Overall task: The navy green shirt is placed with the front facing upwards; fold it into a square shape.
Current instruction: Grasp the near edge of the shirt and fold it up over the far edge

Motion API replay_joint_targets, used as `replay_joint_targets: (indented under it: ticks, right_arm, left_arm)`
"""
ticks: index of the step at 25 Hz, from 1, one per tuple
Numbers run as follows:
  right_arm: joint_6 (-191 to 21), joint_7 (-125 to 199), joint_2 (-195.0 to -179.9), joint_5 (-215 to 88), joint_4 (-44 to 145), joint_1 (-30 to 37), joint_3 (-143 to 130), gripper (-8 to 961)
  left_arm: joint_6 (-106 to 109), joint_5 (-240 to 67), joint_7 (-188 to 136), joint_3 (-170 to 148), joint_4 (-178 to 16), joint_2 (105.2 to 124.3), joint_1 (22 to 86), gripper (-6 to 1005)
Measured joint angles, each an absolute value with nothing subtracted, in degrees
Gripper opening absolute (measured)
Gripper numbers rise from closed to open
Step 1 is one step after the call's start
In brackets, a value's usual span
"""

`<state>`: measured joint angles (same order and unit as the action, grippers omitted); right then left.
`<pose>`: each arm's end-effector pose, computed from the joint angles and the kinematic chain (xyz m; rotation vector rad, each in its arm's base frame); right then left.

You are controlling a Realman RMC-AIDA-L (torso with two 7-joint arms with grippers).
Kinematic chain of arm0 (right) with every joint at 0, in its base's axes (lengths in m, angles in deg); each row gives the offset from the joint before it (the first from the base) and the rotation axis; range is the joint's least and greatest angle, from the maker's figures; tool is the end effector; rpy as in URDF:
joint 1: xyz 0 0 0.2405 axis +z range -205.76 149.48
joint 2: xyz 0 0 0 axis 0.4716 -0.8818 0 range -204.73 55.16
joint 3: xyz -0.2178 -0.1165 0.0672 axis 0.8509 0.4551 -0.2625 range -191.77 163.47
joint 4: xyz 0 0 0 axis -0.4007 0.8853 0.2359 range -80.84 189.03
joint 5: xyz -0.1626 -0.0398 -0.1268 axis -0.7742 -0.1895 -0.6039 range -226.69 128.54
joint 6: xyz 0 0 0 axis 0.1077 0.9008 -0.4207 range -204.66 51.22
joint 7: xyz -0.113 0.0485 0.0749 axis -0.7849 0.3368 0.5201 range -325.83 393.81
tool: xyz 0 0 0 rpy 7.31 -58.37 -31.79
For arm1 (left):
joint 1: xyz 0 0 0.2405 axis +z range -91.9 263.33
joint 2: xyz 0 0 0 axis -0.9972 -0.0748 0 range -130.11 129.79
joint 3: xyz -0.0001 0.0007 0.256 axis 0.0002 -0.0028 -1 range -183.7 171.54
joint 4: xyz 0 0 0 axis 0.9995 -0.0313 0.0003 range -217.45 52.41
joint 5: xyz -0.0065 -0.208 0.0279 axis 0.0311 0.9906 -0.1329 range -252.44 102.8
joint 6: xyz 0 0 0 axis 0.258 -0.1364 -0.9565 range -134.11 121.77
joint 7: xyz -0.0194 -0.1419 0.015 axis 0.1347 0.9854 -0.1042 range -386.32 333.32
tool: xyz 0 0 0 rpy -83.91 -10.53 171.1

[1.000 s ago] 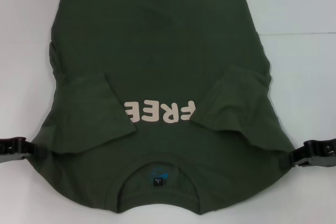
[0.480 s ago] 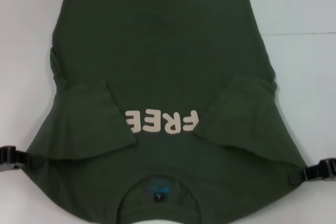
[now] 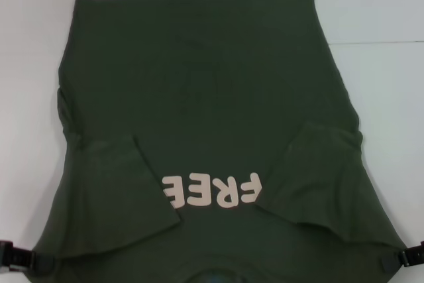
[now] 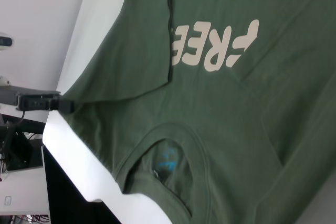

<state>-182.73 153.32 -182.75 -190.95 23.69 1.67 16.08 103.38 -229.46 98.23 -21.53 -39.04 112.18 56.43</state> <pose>0.3299 0.2696 0.0519 2.4371 -1.7911 -0.2615 -0.3410 0.2622 0.0721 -2.3656 -2.0129 -0.2578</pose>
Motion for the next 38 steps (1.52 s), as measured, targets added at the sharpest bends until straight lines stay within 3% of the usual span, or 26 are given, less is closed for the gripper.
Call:
replay_joint_targets:
  ticks: [23,38]
  right_arm:
    - [-178.1,152.2,-182.15,-183.0,23.7,1.9,3.7,44]
    - [-173.0,148.7,-182.76,-175.1,24.3,1.1,0.4,45]
  left_arm:
    - [97.1,-221.1,94.3,-11.6,-39.5,111.70,57.5,29]
    - [91.5,-208.9,93.2,-8.0,-42.5,111.81,58.1,30]
